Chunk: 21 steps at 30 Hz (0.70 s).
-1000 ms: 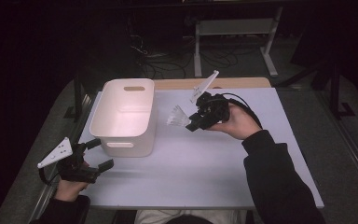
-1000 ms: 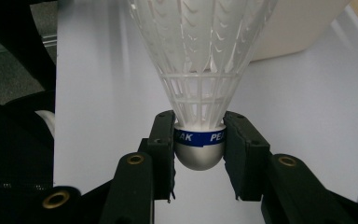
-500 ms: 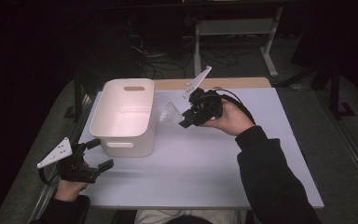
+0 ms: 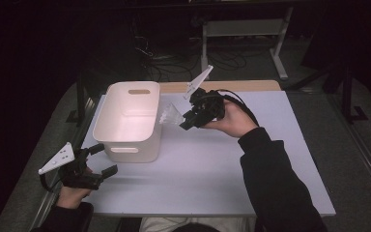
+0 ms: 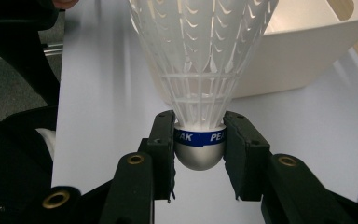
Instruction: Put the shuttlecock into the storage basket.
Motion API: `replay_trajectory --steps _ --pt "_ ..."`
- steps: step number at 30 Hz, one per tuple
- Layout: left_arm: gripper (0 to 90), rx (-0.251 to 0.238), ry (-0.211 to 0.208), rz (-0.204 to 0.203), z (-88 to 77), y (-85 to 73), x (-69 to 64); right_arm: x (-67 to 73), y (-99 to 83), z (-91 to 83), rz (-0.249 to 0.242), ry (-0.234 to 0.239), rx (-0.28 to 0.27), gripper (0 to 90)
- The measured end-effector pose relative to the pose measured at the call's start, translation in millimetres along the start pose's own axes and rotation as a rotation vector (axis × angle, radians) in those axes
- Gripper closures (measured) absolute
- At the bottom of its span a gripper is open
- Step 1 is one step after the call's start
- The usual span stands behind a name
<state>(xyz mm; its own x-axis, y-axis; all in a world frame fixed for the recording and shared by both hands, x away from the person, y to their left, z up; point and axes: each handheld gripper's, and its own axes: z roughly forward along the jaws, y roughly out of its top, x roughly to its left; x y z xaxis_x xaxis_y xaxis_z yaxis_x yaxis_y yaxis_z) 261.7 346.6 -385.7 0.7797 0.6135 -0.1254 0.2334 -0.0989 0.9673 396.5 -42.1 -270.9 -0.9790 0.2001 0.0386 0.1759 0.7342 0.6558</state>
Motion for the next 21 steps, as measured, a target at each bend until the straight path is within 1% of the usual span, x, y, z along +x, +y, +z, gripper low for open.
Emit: replay_trajectory --steps 11,16,21 --pt "0.0 0.0 -0.001 0.0 0.0 0.0 0.0 -0.2 13.6 -1.6 -0.018 0.0 -0.016 64.4" --pt "0.0 -0.001 -0.002 0.0 -0.1 0.0 -0.1 -0.5 19.1 -1.6 -0.02 0.001 -0.03 64.4" --pt "0.0 0.0 -0.002 -0.001 0.0 0.0 0.0 -0.7 24.7 -1.4 -0.02 0.004 -0.031 64.4"
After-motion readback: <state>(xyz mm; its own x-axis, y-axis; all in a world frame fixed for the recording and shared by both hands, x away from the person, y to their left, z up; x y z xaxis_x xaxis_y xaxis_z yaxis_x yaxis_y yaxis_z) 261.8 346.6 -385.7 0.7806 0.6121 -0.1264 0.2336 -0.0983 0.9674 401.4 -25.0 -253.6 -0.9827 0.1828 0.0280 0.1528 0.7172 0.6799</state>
